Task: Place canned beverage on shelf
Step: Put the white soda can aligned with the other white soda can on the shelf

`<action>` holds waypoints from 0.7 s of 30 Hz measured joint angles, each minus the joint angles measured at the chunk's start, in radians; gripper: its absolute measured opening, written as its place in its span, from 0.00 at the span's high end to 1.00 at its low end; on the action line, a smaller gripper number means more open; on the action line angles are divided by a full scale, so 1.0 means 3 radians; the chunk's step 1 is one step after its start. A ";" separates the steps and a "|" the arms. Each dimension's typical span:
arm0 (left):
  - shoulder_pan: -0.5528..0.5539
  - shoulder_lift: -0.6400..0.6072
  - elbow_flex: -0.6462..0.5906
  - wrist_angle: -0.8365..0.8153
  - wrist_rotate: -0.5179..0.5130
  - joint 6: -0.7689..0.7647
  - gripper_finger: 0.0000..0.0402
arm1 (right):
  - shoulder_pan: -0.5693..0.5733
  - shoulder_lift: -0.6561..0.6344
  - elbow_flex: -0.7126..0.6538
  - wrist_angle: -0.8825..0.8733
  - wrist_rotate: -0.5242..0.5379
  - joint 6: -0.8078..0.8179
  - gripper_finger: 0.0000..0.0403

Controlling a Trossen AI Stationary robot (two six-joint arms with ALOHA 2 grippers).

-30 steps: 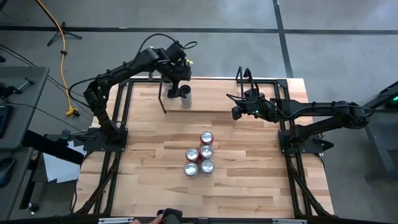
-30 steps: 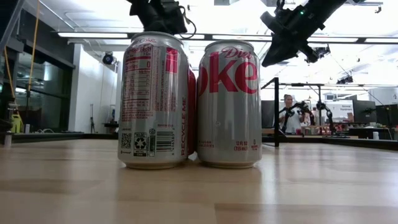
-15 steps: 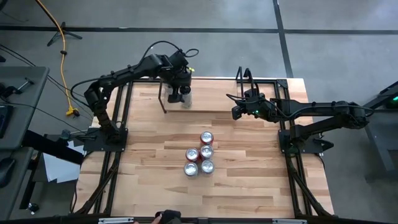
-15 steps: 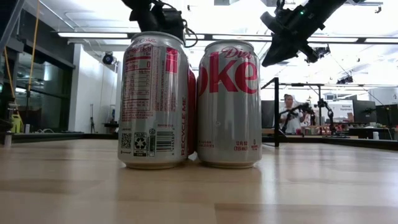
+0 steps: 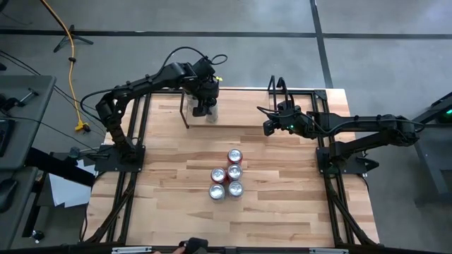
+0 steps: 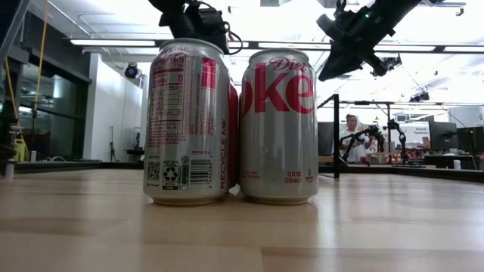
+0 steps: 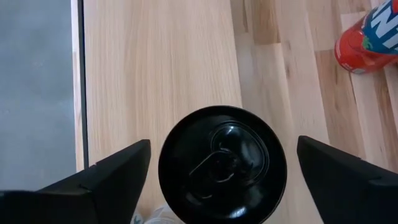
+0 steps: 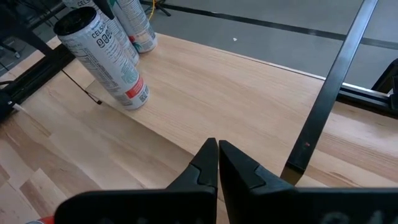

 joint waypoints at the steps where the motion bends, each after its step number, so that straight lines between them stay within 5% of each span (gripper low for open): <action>1: 0.0000 0.0000 0.0000 0.0000 0.0000 0.0002 0.16 | -0.0001 0.0000 0.0000 -0.0001 0.0000 0.0001 1.00; 14: -0.0005 -0.0005 0.0000 0.0127 -0.0247 -0.0313 0.56 | -0.0001 0.0000 0.0000 -0.0001 0.0001 0.0000 1.00; 21: -0.0049 -0.0013 -0.0001 0.0279 -0.1021 -0.1403 0.55 | 0.0000 0.0000 0.0000 0.0000 0.0001 0.0000 1.00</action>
